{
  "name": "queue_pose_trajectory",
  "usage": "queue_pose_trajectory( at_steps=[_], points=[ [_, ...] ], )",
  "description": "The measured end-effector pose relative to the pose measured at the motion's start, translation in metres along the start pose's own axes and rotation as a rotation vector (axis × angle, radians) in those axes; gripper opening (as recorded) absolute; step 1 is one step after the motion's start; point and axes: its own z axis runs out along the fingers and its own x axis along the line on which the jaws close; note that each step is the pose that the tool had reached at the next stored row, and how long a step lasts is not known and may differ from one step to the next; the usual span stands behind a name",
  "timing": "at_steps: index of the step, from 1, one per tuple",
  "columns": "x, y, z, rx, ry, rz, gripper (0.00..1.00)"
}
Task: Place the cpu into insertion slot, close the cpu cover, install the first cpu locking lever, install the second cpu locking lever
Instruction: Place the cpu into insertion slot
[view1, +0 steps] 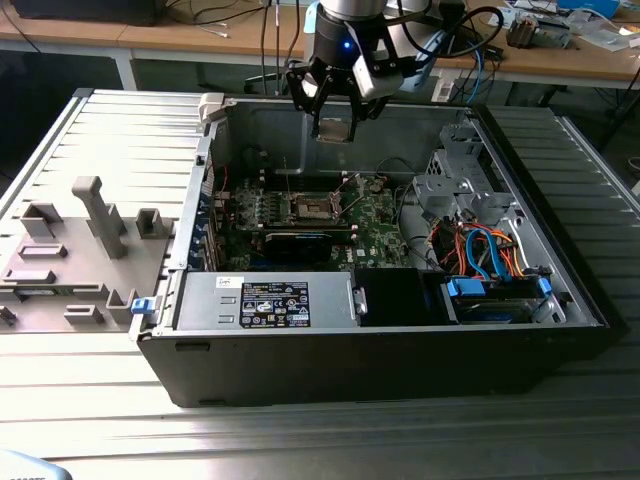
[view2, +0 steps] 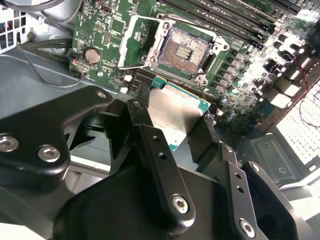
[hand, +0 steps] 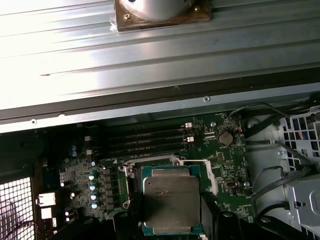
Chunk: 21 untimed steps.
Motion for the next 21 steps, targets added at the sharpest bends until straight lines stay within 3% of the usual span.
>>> queue_pose_trajectory(
  at_steps=[21],
  points=[
    [0.0000, -0.0001, 0.0005, -0.0012, -0.0053, 0.059, 0.55]
  ],
)
